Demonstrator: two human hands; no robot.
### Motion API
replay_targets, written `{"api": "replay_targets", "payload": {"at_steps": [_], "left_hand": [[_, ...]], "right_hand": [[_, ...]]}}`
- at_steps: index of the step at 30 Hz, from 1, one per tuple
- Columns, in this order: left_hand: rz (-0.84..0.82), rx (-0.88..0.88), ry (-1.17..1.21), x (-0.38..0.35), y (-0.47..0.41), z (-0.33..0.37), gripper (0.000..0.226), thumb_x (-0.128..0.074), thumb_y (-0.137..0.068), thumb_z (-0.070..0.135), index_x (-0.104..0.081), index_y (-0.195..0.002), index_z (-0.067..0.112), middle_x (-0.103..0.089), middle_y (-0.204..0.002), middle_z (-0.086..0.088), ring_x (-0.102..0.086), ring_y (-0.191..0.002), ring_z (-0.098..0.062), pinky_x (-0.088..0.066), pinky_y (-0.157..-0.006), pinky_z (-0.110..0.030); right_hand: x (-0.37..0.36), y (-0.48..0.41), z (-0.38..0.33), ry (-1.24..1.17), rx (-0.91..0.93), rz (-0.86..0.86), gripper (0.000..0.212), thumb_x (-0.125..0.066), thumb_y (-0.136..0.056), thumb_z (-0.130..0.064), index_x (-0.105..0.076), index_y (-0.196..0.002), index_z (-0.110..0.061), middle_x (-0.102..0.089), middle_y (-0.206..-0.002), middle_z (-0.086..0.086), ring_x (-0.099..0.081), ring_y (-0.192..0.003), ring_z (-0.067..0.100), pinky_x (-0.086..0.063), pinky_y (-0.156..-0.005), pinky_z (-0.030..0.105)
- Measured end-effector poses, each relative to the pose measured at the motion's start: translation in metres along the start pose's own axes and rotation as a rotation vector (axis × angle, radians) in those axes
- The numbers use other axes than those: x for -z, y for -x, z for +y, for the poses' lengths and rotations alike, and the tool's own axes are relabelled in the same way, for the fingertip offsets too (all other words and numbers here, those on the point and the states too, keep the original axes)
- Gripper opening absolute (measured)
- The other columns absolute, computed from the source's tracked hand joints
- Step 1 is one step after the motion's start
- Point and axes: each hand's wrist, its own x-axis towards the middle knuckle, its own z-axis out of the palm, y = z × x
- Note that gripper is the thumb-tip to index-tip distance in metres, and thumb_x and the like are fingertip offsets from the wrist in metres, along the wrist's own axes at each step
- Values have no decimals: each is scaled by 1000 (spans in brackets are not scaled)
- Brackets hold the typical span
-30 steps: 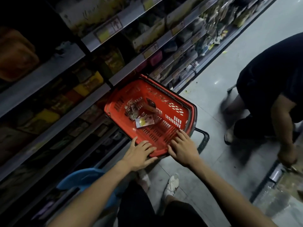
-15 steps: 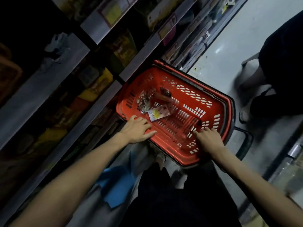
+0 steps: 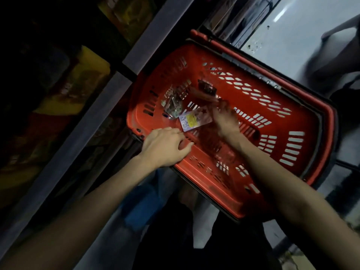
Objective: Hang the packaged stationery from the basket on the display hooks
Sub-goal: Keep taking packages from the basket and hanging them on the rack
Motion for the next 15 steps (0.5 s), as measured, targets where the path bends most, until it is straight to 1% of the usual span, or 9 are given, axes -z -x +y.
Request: {"api": "replay_targets", "payload": {"at_steps": [2,4,5,7,8,9,10,12,15], "left_hand": [[-19,18,6,1,0,2,43,-36,-106,60,-55,-86,27,-48,-94,8,-60,-109,-21,-41,-91,-36],[2,29,1,0,0,2,48,-35,-105,60,-63,-88,25,-58,-100,6,-61,-112,-20,-41,-92,-36],[16,34,-5,-1,0,1,50,-35,-105,60,-67,-89,25,-63,-104,6,-61,-112,-19,-42,-91,-35],[38,40,-8,-4,0,0,51,-34,-104,62,-66,-86,26,-62,-100,9,-62,-107,-16,-42,-87,-35],[40,41,-3,-6,-1,-1,50,-34,-104,62,-64,-84,27,-59,-96,10,-61,-104,-16,-42,-85,-34],[42,43,1,-6,-1,-1,50,-34,-103,62,-64,-84,27,-59,-95,11,-61,-103,-15,-42,-84,-34],[47,43,4,-7,-1,-1,50,-35,-103,62,-64,-84,27,-61,-96,11,-61,-102,-15,-42,-84,-34],[58,48,6,-8,-1,-1,49,-37,-103,61,-66,-85,26,-64,-98,10,-62,-102,-15,-41,-82,-34],[60,52,26,-9,0,0,46,-39,-103,61,-63,-83,27,-59,-94,12,-60,-99,-14,-38,-81,-32]], "right_hand": [[-15,-16,-1,-97,-43,59,103,-93,-67,-35,-44,-153,-7,-42,-151,32,-51,-130,52,-54,-92,52],[-24,-20,-7,-172,-53,123,95,-79,-83,-33,-31,-159,-4,-30,-160,32,-35,-142,55,-43,-108,56],[-26,-23,-12,-169,-102,154,84,-69,-90,-29,-29,-159,-4,-32,-159,31,-36,-143,53,-42,-110,54],[-20,-31,-22,-261,-153,21,62,-57,-89,-28,-42,-145,-7,-63,-136,20,-67,-114,37,-59,-85,39],[-20,-36,-20,-407,-153,-65,51,-57,-86,-30,-50,-134,-13,-72,-116,11,-73,-90,27,-59,-68,30],[-23,-40,-20,-477,-176,-40,42,-57,-85,-28,-55,-124,-14,-73,-101,6,-70,-75,22,-57,-59,26],[-19,-37,-22,-466,-217,-98,35,-58,-85,-22,-59,-119,-13,-70,-96,7,-68,-72,23,-57,-58,27],[-30,-29,-22,-121,-195,76,35,-56,-92,-13,-64,-126,-14,-64,-113,16,-67,-94,38,-59,-74,39],[-56,-25,-21,-212,111,138,34,-69,-89,-13,-74,-122,-20,-61,-130,18,-62,-111,45,-57,-82,45]]}}
